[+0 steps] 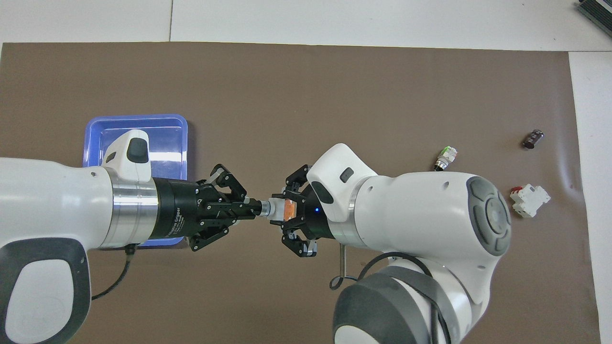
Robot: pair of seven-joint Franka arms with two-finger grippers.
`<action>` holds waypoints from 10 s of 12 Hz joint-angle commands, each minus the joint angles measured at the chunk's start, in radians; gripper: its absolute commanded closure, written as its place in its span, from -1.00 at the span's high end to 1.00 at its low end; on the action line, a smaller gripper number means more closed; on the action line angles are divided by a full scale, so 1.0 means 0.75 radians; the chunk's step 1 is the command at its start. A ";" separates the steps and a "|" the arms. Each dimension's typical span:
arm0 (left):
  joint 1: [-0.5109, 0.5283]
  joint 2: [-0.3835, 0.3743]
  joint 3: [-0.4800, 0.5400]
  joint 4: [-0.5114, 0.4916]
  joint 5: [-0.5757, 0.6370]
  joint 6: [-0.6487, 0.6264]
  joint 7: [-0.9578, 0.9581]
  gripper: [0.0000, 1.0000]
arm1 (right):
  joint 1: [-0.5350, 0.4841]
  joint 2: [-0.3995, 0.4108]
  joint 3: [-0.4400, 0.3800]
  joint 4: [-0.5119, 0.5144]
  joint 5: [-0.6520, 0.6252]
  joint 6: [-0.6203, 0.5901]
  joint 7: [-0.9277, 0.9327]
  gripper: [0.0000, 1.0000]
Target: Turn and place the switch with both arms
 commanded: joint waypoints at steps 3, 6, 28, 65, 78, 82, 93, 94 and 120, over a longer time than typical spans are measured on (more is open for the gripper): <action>-0.024 -0.004 0.011 -0.009 -0.025 0.031 0.095 -1.00 | -0.005 0.004 0.008 0.013 0.014 0.003 0.020 -1.00; -0.033 -0.004 0.013 -0.009 -0.020 0.033 0.176 -1.00 | -0.005 0.004 0.008 0.013 0.014 0.003 0.020 -1.00; -0.018 -0.002 0.026 0.056 0.347 -0.098 2.590 -1.00 | -0.005 0.004 0.008 0.013 0.012 0.001 0.020 -1.00; 0.190 0.247 0.022 -0.173 1.383 0.015 2.625 -1.00 | -0.475 -0.059 -0.370 0.234 -0.828 -0.327 0.965 1.00; 0.094 0.202 0.015 -0.375 1.381 0.090 2.477 -1.00 | -0.480 0.002 -0.378 0.477 -0.949 -0.876 1.566 1.00; 0.080 0.186 0.015 -0.408 1.381 0.117 2.459 -1.00 | -0.478 0.000 -0.368 0.477 -0.949 -0.878 1.568 1.00; 0.080 0.194 0.015 -0.276 1.379 -0.026 2.445 1.00 | -0.500 -0.024 -0.366 0.430 -0.904 -0.889 1.615 1.00; 0.080 0.194 0.015 -0.233 1.377 -0.049 2.435 1.00 | -0.500 -0.024 -0.366 0.428 -0.904 -0.887 1.619 1.00; 0.403 0.279 0.028 0.791 1.002 -0.873 1.325 1.00 | -0.482 0.006 -0.356 0.530 -0.888 -1.063 1.771 1.00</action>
